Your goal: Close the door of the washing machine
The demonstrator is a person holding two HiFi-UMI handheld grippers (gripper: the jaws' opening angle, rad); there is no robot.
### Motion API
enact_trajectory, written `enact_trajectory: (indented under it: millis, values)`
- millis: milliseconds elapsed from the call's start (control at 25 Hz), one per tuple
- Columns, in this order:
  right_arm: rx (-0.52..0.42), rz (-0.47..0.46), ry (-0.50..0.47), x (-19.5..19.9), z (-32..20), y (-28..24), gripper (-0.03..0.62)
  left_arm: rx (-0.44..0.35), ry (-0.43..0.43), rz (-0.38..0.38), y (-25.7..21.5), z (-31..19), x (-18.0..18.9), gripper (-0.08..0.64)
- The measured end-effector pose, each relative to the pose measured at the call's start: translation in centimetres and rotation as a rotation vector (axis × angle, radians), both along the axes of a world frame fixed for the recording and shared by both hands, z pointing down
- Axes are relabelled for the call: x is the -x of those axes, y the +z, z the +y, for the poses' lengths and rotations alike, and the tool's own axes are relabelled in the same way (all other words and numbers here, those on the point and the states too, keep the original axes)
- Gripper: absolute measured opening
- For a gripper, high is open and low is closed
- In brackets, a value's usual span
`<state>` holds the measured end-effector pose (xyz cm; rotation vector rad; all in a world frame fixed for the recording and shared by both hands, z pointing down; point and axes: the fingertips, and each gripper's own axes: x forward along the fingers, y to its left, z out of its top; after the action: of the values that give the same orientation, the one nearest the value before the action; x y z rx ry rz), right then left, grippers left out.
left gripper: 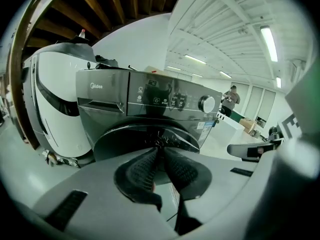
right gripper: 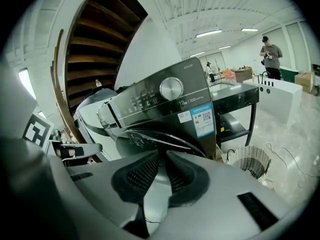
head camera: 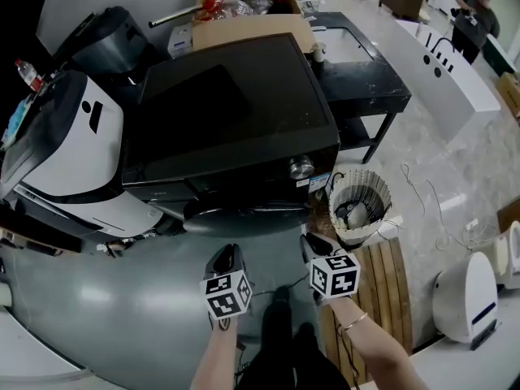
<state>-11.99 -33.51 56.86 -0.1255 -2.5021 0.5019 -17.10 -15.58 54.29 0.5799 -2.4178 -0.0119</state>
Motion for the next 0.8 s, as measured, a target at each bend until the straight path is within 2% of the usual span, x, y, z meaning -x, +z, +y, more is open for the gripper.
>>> enact_trajectory:
  millis: [280, 560, 800]
  values:
    - [-0.036, -0.072, -0.023, -6.5, 1.6, -6.1, 0.008, -0.011, 0.027, -0.028, -4.3, 1.0, -6.9, 0.034]
    - [-0.051, -0.175, -0.077, -11.8, 3.7, -11.6, 0.006, -0.028, 0.039, -0.083, -8.6, 2.8, -12.6, 0.026]
    - [-0.044, -0.204, -0.071, -15.6, 4.2, -14.7, 0.005, -0.033, 0.044, -0.103, -11.3, 4.3, -16.2, 0.026]
